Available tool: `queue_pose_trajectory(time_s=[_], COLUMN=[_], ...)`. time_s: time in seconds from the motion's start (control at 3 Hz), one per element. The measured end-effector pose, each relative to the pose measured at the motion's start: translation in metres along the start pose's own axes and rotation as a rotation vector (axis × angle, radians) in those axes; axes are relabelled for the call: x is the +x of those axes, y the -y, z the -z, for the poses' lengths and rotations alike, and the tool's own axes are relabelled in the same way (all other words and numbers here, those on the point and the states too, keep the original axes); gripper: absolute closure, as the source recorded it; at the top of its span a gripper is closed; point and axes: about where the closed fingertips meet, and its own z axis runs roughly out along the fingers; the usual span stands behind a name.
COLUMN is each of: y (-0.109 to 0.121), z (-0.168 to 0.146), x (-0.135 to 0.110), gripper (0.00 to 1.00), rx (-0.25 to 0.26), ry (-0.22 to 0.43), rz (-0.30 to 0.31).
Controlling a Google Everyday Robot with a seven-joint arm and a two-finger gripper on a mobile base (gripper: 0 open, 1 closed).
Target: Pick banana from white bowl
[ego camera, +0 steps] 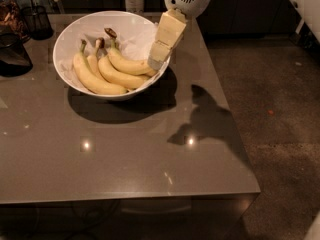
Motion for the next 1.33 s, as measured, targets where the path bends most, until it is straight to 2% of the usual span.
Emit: queue_pose_trajectory(time_s=[0.33,0.67,1.33], y=[0.001,0.006,0.012], z=[-0.019,-0.037,-0.057], x=[-0.026,-0.046,-0.067], gripper=[0.00,0.00,0.00], rx=[-0.028,-0.031,-0.012], ry=[-0.012,-0.040,-0.086], rz=[-0.007,-0.026,-0.034])
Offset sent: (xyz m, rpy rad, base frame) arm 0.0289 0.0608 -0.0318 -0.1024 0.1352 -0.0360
